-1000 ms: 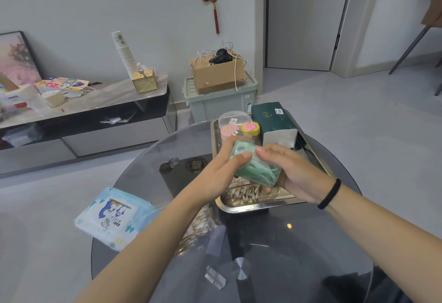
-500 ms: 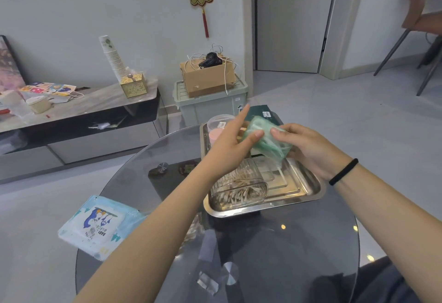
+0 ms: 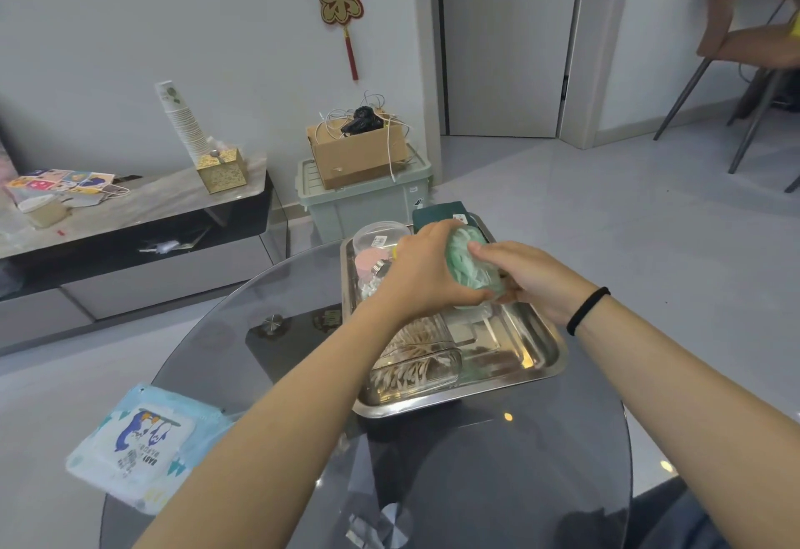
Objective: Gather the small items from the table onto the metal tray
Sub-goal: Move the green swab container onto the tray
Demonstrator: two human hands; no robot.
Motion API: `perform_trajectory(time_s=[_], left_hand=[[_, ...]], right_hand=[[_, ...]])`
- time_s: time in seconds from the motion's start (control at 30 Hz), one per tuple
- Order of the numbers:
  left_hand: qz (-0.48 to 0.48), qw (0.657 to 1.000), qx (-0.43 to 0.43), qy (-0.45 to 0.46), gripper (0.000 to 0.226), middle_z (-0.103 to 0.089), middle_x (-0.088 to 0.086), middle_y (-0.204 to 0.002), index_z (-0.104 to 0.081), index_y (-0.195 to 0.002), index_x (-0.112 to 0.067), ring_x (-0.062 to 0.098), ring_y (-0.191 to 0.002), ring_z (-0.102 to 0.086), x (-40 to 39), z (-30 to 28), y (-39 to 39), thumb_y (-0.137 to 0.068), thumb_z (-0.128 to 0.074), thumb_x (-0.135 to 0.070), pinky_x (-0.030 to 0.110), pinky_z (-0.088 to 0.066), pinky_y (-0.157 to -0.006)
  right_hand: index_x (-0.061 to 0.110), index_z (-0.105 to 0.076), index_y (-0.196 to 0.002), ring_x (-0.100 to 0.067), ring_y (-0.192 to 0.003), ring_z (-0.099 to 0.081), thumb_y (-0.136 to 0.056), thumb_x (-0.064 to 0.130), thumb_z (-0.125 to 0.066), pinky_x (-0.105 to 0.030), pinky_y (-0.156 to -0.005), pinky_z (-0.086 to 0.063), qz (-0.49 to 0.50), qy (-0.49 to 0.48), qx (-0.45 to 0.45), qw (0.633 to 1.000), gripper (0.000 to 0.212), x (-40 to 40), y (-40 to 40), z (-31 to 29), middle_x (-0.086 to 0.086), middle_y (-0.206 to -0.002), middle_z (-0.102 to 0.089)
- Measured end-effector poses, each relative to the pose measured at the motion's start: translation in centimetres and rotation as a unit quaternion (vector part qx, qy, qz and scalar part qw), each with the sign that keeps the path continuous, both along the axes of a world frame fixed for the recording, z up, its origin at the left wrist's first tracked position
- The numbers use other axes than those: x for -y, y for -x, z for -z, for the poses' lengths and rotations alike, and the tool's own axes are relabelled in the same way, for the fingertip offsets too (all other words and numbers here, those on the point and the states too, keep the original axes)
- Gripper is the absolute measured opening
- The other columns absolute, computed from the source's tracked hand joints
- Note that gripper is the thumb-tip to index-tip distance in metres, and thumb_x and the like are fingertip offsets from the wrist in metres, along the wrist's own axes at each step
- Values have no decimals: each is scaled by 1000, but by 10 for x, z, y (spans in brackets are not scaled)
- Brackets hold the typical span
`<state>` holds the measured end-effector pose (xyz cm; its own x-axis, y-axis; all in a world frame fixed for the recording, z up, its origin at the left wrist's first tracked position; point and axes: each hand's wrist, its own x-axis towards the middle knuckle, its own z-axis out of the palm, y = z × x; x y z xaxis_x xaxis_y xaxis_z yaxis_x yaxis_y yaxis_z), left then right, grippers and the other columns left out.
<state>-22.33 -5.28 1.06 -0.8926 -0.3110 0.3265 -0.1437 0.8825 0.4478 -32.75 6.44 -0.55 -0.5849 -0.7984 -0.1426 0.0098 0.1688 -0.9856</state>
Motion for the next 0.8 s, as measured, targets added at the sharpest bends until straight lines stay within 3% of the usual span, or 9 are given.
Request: perform_trajectory(time_s=[0.1, 0.17, 0.23, 0.3, 0.37, 0.43, 0.57, 0.67, 0.8], left_hand=[[33, 999, 34, 3, 97, -45, 4, -139, -32, -142, -16, 22, -126, -44, 1, 2, 1, -62, -80, -45, 43, -30, -111], [48, 996, 67, -40, 114, -21, 3, -155, -10, -150, -21, 21, -143, -21, 7, 5, -2, -64, -79, -47, 41, -17, -116], [41, 992, 71, -99, 111, -5, 0, -160, -1, -151, -27, 16, -146, -8, 14, 7, -8, -71, -74, -46, 35, -14, -115], [13, 995, 33, -91, 75, -20, 3, -155, -22, -148, -24, 17, -143, -20, 21, 9, -16, -86, -62, -35, 26, -18, -112], [-23, 999, -18, -18, 40, -42, 4, -139, -51, -133, -19, 19, -131, -36, 24, 14, -26, -93, -51, -17, 18, -21, -106], [-42, 996, -11, 80, 33, -46, 3, -132, -60, -122, -21, 21, -126, -37, 24, 21, -34, -92, -47, -17, 21, -16, -100], [-109, 967, 97, 207, 55, -15, 6, -157, -33, -141, -29, 27, -144, -11, 24, 45, -48, -91, -39, -51, 48, -4, -116], [-138, 966, 102, 192, 77, 10, 9, -160, -8, -149, -30, 28, -147, 9, 27, 55, -54, -86, -34, -65, 51, 8, -115], [-118, 973, 125, 154, 91, 25, 8, -156, 17, -147, -29, 27, -145, 21, 32, 58, -53, -83, -30, -72, 52, 13, -114]], right_hand=[[18, -59, -110, -15, -80, -67, -80, 44, -64, -26, -62, -48, 18, 18, -17, 1000, 40, 6, -1, 1, -5, -100, -70], [19, -57, -113, -13, -77, -67, -78, 42, -67, -23, -59, -48, 31, 19, -28, 999, 43, 8, 1, 1, -4, -101, -69], [22, -50, -116, -11, -76, -66, -77, 38, -70, -19, -54, -48, 52, 7, -49, 997, 46, 11, 1, 6, -1, -99, -66], [23, -43, -119, -12, -81, -63, -76, 30, -72, -19, -57, -49, 69, -4, -90, 994, 52, 16, 0, 14, -1, -102, -60], [21, -37, -120, -20, -90, -61, -75, 22, -73, -30, -70, -53, 70, -26, -142, 987, 58, 20, -2, 22, -5, -110, -55], [21, -34, -120, -26, -98, -58, -73, 16, -74, -40, -79, -53, 54, -54, -193, 978, 62, 22, -3, 29, -5, -116, -50], [24, -34, -124, -25, -108, -54, -72, 21, -76, -36, -83, -51, 17, -59, -195, 979, 67, 26, -11, 42, -8, -125, -47], [32, -36, -128, -19, -99, -55, -78, 41, -67, -24, -68, -47, 9, -81, -174, 981, 60, 27, -12, 38, 1, -121, -46], [32, -40, -131, -22, -90, -64, -89, 45, -50, -33, -72, -57, 38, -100, -185, 977, 46, 29, -12, 37, 2, -121, -51]])
